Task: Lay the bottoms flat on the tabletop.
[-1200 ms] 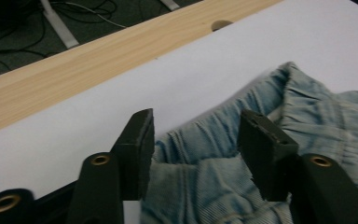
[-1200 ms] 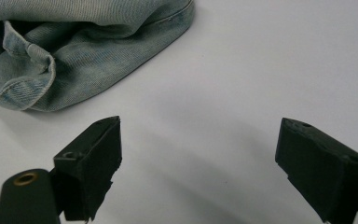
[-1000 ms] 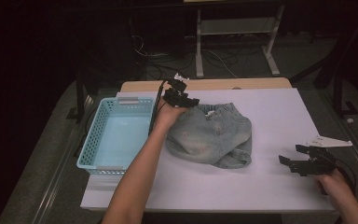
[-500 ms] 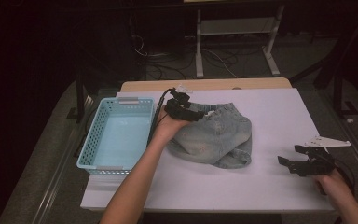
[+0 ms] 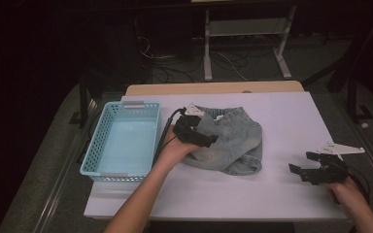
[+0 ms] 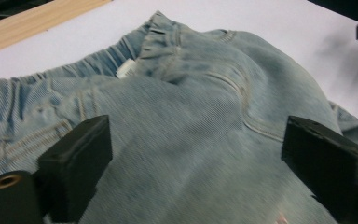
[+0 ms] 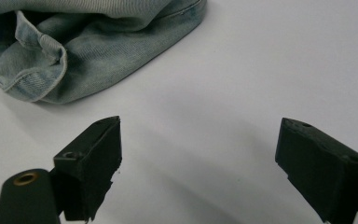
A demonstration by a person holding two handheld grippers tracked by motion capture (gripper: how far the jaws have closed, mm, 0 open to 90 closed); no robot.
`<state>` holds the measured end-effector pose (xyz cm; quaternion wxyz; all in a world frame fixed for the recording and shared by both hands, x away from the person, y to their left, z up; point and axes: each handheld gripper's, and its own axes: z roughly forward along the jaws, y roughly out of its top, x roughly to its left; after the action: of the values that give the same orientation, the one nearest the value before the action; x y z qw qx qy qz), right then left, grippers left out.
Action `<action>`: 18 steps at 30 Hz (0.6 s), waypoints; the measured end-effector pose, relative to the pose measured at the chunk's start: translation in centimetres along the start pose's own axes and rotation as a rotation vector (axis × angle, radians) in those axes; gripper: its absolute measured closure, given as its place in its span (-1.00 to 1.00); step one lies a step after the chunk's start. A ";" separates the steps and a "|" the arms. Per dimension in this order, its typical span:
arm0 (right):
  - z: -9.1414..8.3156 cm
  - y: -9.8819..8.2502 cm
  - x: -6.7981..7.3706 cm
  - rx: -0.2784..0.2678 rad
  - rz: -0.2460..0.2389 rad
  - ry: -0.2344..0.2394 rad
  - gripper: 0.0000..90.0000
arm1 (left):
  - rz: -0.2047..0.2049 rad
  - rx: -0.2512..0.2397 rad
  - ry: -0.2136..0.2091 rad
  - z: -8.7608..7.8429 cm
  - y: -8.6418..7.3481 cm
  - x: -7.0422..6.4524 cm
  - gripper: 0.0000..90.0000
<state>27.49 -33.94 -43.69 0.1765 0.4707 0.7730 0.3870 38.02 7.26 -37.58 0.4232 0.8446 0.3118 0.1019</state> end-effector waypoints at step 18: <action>0.6 0.4 0.6 0.013 -0.049 0.035 -0.68 | 0.000 -0.023 -0.056 -1.6 -5.9 -3.4 -1.00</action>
<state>27.78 -33.11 -43.72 0.1694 0.4460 0.7898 0.3854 32.07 8.80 -40.86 0.4416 0.8421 0.2987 0.0819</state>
